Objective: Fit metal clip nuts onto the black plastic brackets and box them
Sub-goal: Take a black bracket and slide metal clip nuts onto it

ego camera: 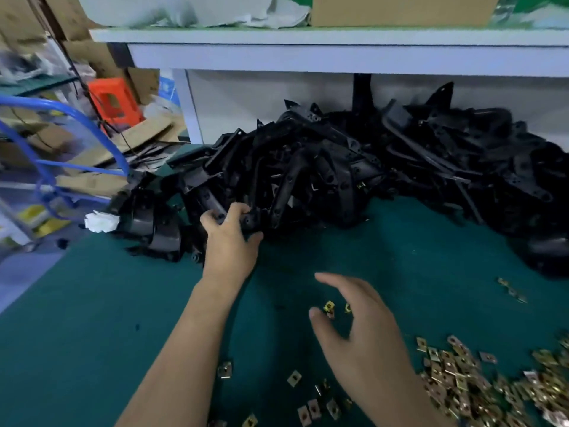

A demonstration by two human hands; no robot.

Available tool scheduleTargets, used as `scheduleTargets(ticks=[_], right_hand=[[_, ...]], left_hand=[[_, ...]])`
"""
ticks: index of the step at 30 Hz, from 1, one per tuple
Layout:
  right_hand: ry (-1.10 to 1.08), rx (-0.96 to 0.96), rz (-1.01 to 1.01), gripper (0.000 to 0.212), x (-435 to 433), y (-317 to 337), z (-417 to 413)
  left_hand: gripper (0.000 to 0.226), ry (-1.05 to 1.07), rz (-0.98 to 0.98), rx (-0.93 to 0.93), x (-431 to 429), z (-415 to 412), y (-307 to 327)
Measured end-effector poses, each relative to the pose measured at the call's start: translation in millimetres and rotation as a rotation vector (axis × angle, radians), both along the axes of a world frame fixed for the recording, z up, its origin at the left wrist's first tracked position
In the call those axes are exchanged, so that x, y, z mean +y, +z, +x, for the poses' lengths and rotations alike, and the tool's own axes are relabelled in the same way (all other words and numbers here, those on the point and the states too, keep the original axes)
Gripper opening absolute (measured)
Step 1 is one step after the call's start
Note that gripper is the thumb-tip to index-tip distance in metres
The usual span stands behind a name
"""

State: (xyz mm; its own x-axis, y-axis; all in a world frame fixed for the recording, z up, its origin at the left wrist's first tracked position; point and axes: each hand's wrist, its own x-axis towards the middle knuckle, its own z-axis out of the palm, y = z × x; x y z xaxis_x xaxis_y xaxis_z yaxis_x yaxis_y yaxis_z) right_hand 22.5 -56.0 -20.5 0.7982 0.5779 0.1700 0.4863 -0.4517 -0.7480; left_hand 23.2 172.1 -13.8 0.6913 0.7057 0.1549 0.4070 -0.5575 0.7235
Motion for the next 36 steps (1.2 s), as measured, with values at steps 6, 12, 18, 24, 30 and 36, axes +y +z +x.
scheduleTargets(ticks=[6,12,18,24,30,36], right_hand=[[-0.030,0.079,0.065,0.044,1.6,0.6,4.5],[-0.122,0.137,0.209,0.047,-21.3,19.1,8.4],[-0.218,0.143,0.215,0.050,-62.7,32.7,6.3],[-0.361,0.176,0.231,0.048,-108.2,37.9,1.2],[-0.352,0.238,0.357,0.057,-143.4,41.2,-9.2],[-0.120,0.246,0.517,0.036,-119.0,54.9,-22.3]], left_hand=[[0.039,-0.198,0.193,-0.025,-6.7,-12.9,12.4],[0.032,-0.277,0.242,-0.361,-30.2,-20.5,36.6],[0.037,-0.176,0.166,-0.560,-46.3,-16.3,52.9],[0.033,-0.120,0.183,-0.681,-59.7,-20.5,68.8],[0.023,-0.211,-0.214,-1.082,-109.3,-41.2,94.0],[0.028,-0.276,-0.775,-0.875,-195.3,-45.5,82.2]])
